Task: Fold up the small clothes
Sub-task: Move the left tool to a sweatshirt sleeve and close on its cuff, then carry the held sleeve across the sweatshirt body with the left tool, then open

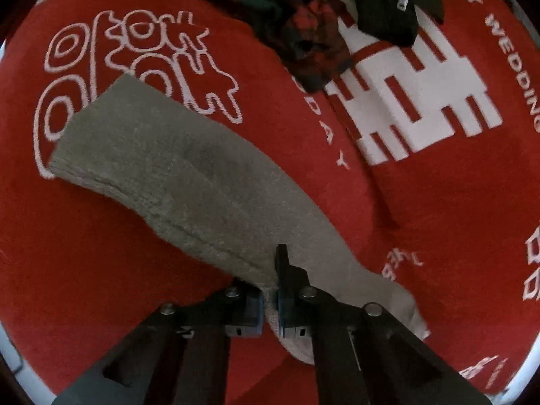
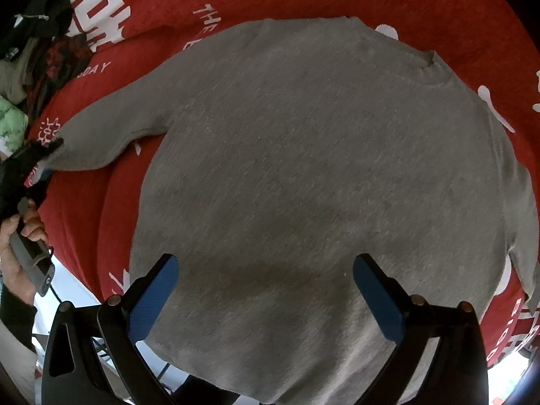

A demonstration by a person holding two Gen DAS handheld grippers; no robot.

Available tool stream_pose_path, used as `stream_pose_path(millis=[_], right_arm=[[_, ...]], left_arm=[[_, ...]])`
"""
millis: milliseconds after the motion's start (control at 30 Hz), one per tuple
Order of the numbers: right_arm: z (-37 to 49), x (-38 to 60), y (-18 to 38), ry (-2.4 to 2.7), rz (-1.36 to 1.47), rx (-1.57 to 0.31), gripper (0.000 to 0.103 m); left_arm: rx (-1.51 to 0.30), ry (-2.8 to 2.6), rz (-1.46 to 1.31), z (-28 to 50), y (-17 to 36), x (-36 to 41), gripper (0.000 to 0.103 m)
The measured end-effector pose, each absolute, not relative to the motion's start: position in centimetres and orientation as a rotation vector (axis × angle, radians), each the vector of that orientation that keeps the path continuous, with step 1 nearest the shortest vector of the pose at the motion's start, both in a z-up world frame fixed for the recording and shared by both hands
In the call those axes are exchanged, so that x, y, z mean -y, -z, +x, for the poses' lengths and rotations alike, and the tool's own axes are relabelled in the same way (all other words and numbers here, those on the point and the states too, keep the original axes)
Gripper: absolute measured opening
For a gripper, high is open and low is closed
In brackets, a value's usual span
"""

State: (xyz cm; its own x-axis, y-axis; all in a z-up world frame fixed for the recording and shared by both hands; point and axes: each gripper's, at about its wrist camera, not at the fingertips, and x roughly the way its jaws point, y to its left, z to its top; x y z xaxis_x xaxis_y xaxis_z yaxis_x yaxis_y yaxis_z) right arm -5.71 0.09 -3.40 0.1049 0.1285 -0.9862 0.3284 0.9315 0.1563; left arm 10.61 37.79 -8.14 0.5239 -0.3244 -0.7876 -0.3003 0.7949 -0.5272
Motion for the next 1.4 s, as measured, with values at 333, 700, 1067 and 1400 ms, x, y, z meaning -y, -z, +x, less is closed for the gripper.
stream_pose_path(millis=[333,700,1067,1400], right_arm=[[-8.4,1.8,1.8,0.209,0.448,-1.392,0.103],[-14.6,10.2,0.6,0.383,0.625,-1.3,0.103],[-19.1,18.7,3.8,0.498,0.733,-1.317,0.103],[-14.2,18.9,1.0,0.403,0.566,-1.243,0.103]], left_arm=[[-0.962,0.398,-0.49,10.4,0.2,-27.9,0.007],[-1.03,0.831,-0.2,6.2,-1.5,-3.4,0.007],[-1.244,0.763,0.298,-0.8,8.9,8.1,0.029],[-1.093,0.607,0.353,-0.9,2.1,-0.9,0.07]])
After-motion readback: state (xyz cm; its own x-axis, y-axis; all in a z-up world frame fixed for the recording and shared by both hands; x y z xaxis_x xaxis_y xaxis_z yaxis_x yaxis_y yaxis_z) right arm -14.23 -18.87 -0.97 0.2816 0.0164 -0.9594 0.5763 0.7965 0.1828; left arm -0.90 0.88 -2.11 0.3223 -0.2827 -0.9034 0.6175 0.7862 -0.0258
